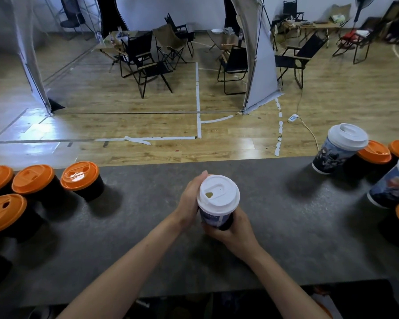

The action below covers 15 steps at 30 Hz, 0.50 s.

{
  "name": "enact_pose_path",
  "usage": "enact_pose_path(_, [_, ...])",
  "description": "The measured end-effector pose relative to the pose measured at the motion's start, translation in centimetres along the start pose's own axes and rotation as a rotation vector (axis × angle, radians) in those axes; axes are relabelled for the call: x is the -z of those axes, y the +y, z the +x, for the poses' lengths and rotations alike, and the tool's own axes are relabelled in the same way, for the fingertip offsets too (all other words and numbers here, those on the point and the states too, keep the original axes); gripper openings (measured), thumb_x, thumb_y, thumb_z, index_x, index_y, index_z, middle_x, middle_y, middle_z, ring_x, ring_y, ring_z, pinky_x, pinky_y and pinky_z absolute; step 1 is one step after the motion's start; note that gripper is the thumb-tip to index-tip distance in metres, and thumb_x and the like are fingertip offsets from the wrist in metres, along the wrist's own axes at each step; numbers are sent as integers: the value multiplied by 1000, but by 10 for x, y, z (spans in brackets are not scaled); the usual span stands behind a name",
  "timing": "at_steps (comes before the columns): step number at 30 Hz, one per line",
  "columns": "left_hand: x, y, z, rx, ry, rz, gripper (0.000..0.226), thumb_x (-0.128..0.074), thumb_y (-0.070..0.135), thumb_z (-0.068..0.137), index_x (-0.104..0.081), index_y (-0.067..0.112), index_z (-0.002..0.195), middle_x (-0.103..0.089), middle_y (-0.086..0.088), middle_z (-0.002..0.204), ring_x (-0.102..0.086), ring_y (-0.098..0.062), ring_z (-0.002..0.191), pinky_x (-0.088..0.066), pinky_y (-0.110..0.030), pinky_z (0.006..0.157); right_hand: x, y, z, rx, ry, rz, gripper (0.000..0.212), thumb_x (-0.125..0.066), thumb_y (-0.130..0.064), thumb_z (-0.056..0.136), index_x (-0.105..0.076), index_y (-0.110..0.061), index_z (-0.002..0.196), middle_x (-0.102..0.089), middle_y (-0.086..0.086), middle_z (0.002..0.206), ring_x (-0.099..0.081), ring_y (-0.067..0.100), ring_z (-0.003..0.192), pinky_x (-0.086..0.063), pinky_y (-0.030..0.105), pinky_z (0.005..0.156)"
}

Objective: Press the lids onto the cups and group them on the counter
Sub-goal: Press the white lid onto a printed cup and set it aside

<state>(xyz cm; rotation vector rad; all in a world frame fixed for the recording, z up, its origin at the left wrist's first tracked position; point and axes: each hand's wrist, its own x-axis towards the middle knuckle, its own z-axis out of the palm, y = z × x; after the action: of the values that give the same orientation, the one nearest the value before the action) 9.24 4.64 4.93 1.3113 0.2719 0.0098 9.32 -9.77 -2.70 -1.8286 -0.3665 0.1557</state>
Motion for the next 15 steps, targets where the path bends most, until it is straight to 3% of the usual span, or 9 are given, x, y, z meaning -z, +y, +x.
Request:
enact_pose_path(3, [-3,0,0,-33,89,-36,53,-38,21,108,-77,20,72,-74,4,74,-68,-6,72,-53,-20,71,1,-3,0,5,-17,3,74,-89,-11,72,-53,-37,131,-65,-32,123,-63,-2,117,-51,17,94])
enact_pose_path(5, [-4,3,2,5,168,-115,46,-40,21,107,-74,16,77,-74,4,72,-68,-7,70,-53,-19,67,0,-2,0,2,-25,-7,76,-87,-7,73,-48,-41,129,-62,-36,121,-62,-3,115,-50,15,91])
enact_pose_path(9, [5,7,10,139,225,-300,35,-42,27,103,-73,10,107,-78,-8,100,-70,-25,94,-55,-37,86,8,-2,0,-24,27,86,70,-92,-10,73,-50,-26,126,-67,-12,117,-68,5,104,-54,20,85])
enact_pose_path(12, [13,11,10,50,210,-221,46,-43,49,104,-65,16,125,-74,-6,121,-69,-26,111,-55,-41,95,20,-13,-1,19,65,127,67,-95,-20,71,-55,-27,125,-67,-1,120,-70,12,106,-59,28,86])
enact_pose_path(15, [17,23,5,-101,130,-93,59,-52,71,91,-61,24,126,-71,-1,124,-70,-21,112,-58,-41,93,32,-31,2,107,93,82,73,-95,-26,66,-56,-29,128,-65,0,122,-69,16,107,-61,35,86])
